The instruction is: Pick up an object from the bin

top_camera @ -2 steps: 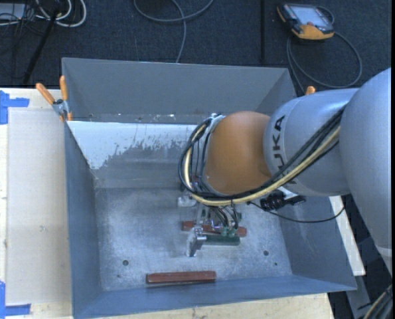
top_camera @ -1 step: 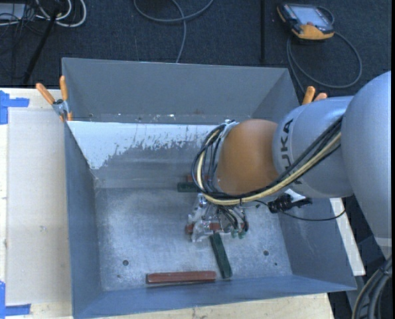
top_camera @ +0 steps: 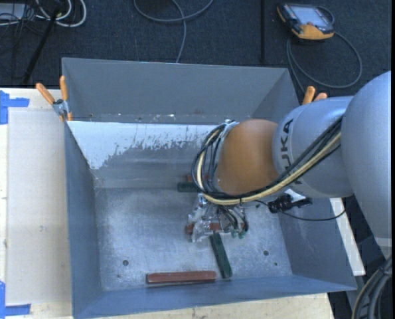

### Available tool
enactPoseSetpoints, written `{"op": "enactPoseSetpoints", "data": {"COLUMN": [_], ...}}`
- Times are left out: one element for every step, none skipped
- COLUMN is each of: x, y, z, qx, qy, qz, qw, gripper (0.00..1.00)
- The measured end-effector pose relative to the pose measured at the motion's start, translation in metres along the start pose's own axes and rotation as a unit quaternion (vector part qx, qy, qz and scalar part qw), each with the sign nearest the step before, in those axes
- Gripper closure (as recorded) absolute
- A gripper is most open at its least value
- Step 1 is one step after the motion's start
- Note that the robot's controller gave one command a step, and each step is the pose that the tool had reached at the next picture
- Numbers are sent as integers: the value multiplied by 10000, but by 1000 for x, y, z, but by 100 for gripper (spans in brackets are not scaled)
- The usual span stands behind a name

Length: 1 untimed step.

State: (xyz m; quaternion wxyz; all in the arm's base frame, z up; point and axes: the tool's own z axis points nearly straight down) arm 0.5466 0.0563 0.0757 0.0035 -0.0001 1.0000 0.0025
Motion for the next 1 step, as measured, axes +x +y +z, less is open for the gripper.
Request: {"op": "enactPoseSetpoints", "data": {"x": [-31], "y": [-12], "z": [-157], "qx": [14], "qy": [40], "qz": [-1582], "qw": [9874], "gripper": [100]}}
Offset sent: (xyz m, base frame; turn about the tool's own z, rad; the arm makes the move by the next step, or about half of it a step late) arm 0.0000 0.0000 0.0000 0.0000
